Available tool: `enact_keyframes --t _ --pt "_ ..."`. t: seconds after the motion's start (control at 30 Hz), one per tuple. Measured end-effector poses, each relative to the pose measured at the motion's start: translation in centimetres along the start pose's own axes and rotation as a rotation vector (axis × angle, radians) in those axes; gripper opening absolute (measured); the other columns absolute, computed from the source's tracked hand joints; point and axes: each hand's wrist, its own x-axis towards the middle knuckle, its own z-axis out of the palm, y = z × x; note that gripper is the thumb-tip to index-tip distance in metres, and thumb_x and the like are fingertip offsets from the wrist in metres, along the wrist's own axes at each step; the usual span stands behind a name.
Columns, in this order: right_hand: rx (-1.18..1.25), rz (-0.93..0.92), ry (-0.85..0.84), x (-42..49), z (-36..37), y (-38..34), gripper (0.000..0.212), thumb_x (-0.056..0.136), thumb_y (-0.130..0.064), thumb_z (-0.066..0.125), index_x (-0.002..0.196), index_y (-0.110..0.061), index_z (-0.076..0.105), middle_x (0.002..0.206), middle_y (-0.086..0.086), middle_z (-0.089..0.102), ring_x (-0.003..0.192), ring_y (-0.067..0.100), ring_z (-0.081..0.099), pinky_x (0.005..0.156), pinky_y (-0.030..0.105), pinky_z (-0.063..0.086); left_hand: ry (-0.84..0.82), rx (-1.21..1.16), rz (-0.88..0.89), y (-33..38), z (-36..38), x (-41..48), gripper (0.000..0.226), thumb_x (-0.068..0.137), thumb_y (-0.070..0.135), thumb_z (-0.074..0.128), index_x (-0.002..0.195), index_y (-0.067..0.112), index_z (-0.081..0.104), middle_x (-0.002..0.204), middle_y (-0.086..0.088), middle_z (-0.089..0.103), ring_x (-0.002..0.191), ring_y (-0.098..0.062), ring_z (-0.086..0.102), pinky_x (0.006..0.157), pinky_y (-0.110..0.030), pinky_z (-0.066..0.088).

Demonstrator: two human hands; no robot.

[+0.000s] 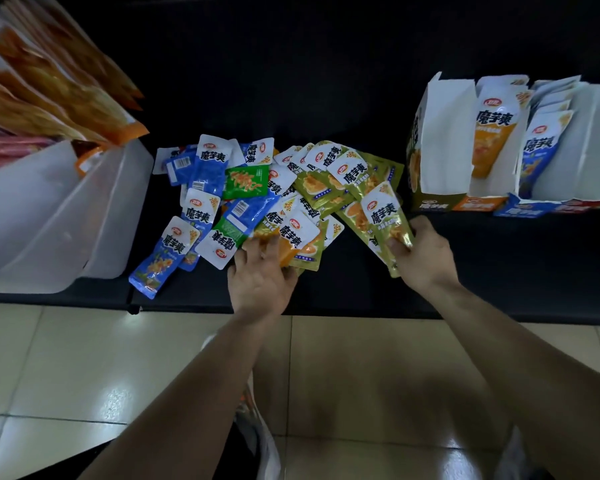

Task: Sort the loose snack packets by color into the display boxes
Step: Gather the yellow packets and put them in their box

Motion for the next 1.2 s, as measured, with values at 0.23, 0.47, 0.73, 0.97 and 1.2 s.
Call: enact_keyframes --t 0.23,0.47,0.73,0.97,1.2 --pt "0.316 0.144 0.041 -2.5 -1.7 2.1 0.016 0.097 -0.027 0.063 0.108 -0.019 0.053 0.088 -0.013 0.058 0.077 0.002 0.054 0.056 0.024 0.037 -0.087 0.021 0.327 5.8 1.3 -4.3 0.071 0.088 0.048 0.056 0.15 0.029 0.027 0.137 -0.007 0.035 0.124 -0.034 0.044 0.091 -0.044 0.049" --pt "0.338 0.194 -0.076 -3.3 -0.1 2.7 0.022 0.095 -0.028 0.066 0.112 -0.02 0.054 0.097 -0.006 0.063 0.08 0.003 0.058 0.056 0.024 0.039 -0.128 -0.327 0.307 6.2 0.4 -2.8 0.046 0.095 0.039 0.057 0.14 0.029 0.05 0.133 0.003 0.045 0.118 -0.018 0.05 0.089 -0.038 0.053" --pt "0.556 0.215 -0.101 -4.8 1.3 2.9 0.034 0.083 -0.01 0.078 0.106 -0.021 0.056 0.097 -0.003 0.071 0.088 0.013 0.069 0.07 0.031 0.054 0.001 -0.175 -0.06 3.8 1.0 -0.9 0.078 0.087 0.06 0.062 0.146 0.018 0.035 0.147 -0.008 0.035 0.134 -0.033 0.034 0.101 -0.047 0.041" --pt "0.385 -0.002 -0.32 -4.7 4.0 0.2 0.038 0.084 -0.014 0.075 0.113 -0.034 0.06 0.101 -0.012 0.07 0.094 0.005 0.066 0.077 0.025 0.053 0.041 -0.266 -0.239 4.0 1.1 0.1 0.083 0.079 0.062 0.07 0.139 0.013 0.039 0.144 -0.014 0.037 0.134 -0.036 0.037 0.1 -0.049 0.043" --pt "0.304 0.11 -0.068 -3.8 4.3 -0.7 0.028 0.089 -0.017 0.065 0.113 -0.026 0.053 0.092 -0.008 0.062 0.085 0.016 0.059 0.067 0.027 0.044 -0.006 -0.742 -0.32 2.1 0.6 0.6 0.039 0.077 0.036 0.082 0.1 0.019 0.056 0.099 0.003 0.065 0.093 -0.02 0.064 0.071 -0.026 0.051"
